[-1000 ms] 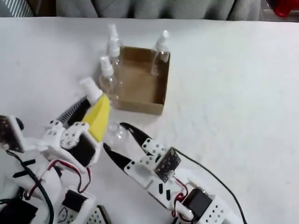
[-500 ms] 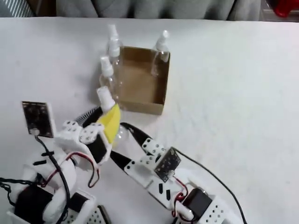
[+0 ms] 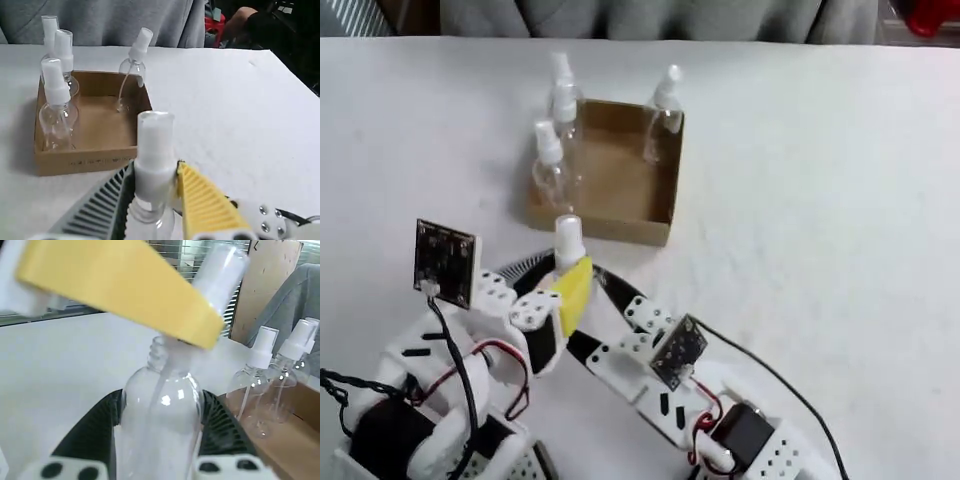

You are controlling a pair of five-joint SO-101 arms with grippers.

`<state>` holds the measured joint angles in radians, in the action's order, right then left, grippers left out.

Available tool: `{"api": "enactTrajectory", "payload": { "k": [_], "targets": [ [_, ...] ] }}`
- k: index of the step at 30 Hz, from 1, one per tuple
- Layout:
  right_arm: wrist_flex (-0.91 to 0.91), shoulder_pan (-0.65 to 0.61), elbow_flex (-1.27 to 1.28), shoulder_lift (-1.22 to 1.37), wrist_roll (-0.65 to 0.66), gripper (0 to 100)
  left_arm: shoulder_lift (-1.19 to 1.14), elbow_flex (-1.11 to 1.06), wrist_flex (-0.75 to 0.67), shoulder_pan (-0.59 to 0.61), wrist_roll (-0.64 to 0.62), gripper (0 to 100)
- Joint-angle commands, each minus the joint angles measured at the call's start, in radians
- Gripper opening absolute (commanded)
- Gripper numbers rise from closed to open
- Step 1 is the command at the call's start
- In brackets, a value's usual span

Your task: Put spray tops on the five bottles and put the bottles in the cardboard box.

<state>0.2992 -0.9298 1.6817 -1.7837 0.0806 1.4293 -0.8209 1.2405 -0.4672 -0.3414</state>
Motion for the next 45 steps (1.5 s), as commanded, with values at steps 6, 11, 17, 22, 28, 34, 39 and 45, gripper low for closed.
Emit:
{"api": "enactTrajectory", "payload": {
  "k": [6, 11, 17, 22, 28, 34, 39, 45],
  "targets": [
    [-0.007, 0.025, 0.009, -0.016, -0.003, 1.5, 0.005, 0.005, 0.020, -0.048, 0.009, 2],
    [-0.010, 0.056, 0.009, -0.016, -0.005, 1.5, 0.005, 0.003, 0.018, -0.048, 0.011, 2],
    [-0.010, 0.061, 0.009, -0.016, -0.005, 1.5, 0.107, -0.104, -0.017, -0.054, 0.011, 2],
    [-0.012, 0.061, 0.009, -0.016, -0.005, 1.5, 0.392, -0.347, -0.141, -0.056, 0.057, 2],
    [-0.012, 0.061, 0.009, -0.016, -0.005, 1.5, 0.389, -0.479, -0.178, -0.056, 0.201, 2],
    [-0.012, 0.061, 0.009, -0.016, -0.005, 1.5, 0.397, -0.471, -0.229, -0.054, 0.199, 2],
    [-0.012, 0.061, 0.009, -0.016, -0.005, 1.5, 0.397, -0.471, -0.236, -0.048, 0.206, 2],
    [-0.012, 0.061, 0.009, -0.016, -0.005, 1.5, 0.397, -0.468, -0.236, -0.048, 0.203, 7]
  ]
}}
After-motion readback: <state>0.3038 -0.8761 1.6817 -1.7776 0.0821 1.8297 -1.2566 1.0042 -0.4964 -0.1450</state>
